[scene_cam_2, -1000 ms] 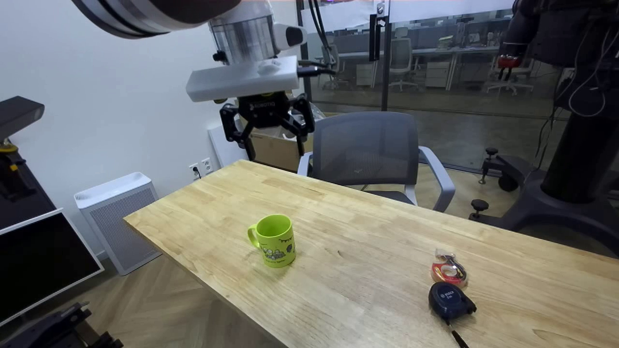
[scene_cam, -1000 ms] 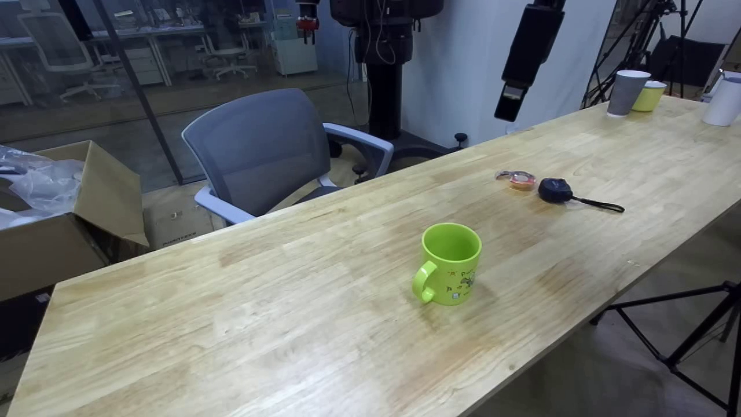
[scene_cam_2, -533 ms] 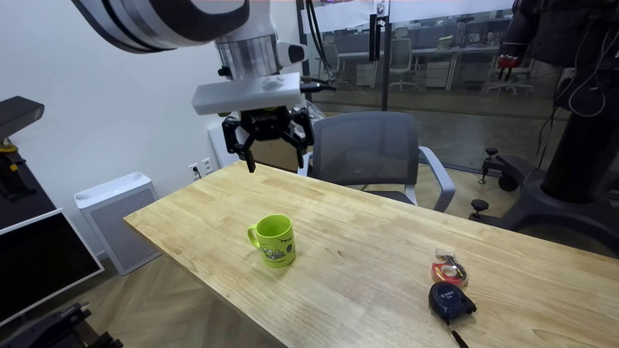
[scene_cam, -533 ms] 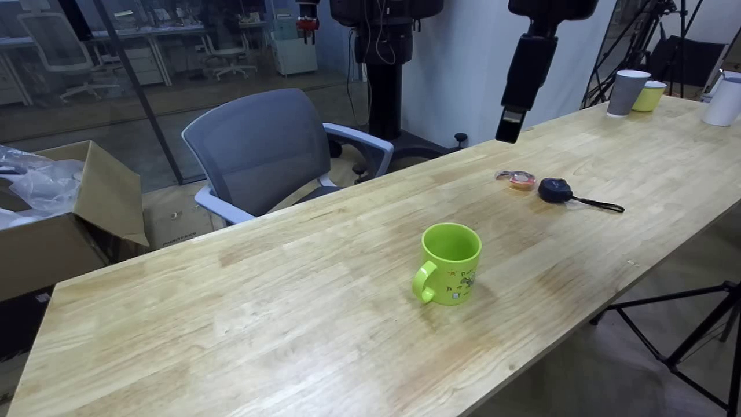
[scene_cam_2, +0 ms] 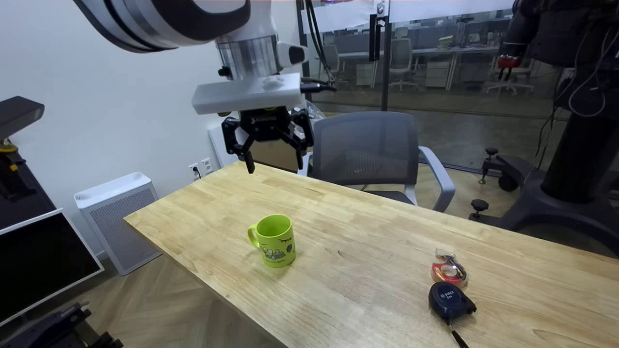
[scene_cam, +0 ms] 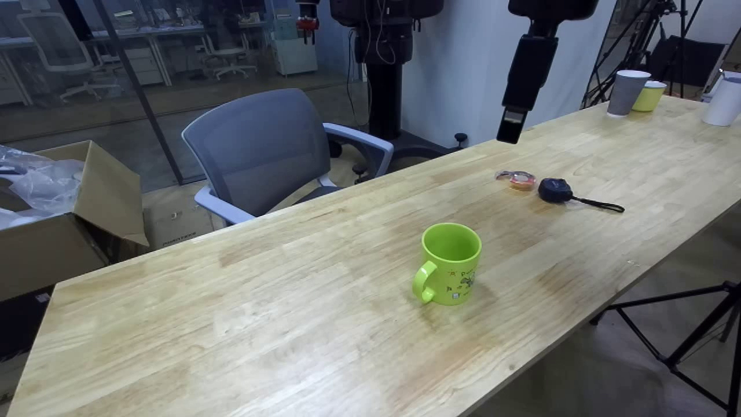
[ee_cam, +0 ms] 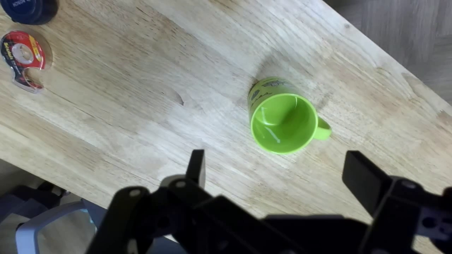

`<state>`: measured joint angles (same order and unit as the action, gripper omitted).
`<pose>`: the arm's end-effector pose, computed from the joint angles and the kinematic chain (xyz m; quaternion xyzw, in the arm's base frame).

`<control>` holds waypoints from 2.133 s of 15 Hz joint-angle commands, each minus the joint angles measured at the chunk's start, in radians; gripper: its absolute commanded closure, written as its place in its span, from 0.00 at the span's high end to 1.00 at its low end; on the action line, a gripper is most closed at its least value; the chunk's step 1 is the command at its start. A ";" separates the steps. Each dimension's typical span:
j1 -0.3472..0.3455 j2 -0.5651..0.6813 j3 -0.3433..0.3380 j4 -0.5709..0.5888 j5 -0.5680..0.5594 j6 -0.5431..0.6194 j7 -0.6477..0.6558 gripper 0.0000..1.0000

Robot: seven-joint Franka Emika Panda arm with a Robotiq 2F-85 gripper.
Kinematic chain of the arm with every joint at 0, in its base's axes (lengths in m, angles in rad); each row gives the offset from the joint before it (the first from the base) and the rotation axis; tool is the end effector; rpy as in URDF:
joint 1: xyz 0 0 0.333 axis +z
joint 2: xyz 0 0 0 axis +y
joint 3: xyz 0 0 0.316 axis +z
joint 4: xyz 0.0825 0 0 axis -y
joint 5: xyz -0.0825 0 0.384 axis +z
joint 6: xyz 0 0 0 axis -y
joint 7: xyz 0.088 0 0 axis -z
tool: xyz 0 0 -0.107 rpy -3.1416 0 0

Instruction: Move the mug to the right

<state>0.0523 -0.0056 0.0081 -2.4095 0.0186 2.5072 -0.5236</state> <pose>0.4977 0.0300 0.3234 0.9584 0.2806 0.0516 0.0061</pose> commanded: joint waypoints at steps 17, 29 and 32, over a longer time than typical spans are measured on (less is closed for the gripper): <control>-0.027 0.169 0.042 0.014 0.013 0.160 -0.010 1.00; -0.087 0.396 0.099 0.143 -0.025 0.226 0.010 1.00; -0.095 0.444 0.104 0.179 -0.039 0.220 0.016 1.00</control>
<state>-0.0224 0.3847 0.0955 -2.2893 0.0105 2.7401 -0.5282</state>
